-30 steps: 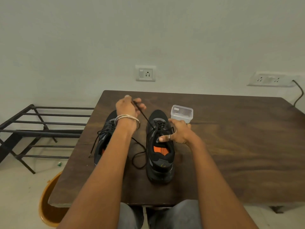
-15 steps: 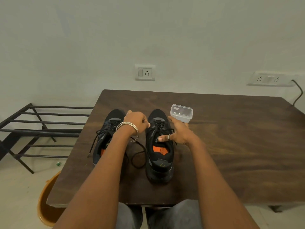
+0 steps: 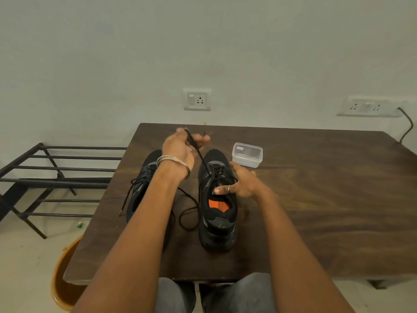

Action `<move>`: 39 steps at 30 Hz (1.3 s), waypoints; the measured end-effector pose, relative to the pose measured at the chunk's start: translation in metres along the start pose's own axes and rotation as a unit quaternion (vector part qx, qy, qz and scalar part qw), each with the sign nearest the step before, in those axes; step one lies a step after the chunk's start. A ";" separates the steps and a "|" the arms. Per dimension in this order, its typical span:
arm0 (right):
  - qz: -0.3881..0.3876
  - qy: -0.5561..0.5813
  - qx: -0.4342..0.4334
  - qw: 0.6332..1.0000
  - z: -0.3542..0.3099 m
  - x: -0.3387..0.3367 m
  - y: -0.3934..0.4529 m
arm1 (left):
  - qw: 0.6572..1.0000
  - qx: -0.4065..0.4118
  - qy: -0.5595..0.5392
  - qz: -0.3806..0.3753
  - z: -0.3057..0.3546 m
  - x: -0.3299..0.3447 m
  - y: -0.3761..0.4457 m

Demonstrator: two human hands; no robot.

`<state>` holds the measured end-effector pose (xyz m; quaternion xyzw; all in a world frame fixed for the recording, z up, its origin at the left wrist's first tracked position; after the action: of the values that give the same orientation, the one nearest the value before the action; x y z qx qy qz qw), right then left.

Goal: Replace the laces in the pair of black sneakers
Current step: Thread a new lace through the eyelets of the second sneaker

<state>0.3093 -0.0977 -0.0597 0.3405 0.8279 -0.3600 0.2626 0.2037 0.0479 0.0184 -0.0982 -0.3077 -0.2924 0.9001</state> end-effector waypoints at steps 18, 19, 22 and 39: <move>-0.025 -0.066 -0.016 0.997 -0.004 0.008 0.010 | 0.658 0.026 0.685 -0.312 -0.038 -0.020 0.005; -0.034 -0.045 -0.015 0.998 -0.004 0.008 0.010 | 0.678 0.015 0.669 -0.304 -0.039 -0.022 0.004; -0.053 -0.006 -0.017 0.998 -0.003 0.008 0.009 | 0.797 -0.006 0.551 -0.249 -0.036 -0.022 0.001; -0.073 0.040 -0.029 0.996 -0.007 0.008 0.007 | 0.944 -0.055 0.306 -0.108 -0.021 -0.016 -0.007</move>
<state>0.3080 -0.0861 -0.0642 0.2859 0.8705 -0.3398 0.2121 0.1995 0.0423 -0.0080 -0.0190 -0.0096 -0.4204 0.9071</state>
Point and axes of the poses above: each hand's wrist, its own y-axis towards the middle knuckle, its own x-axis out of the palm, z = x × y, the point moved 7 cm from there along y, towards the middle knuckle, and after that the axes turned 15 degrees about x, right-handed, at the moved point
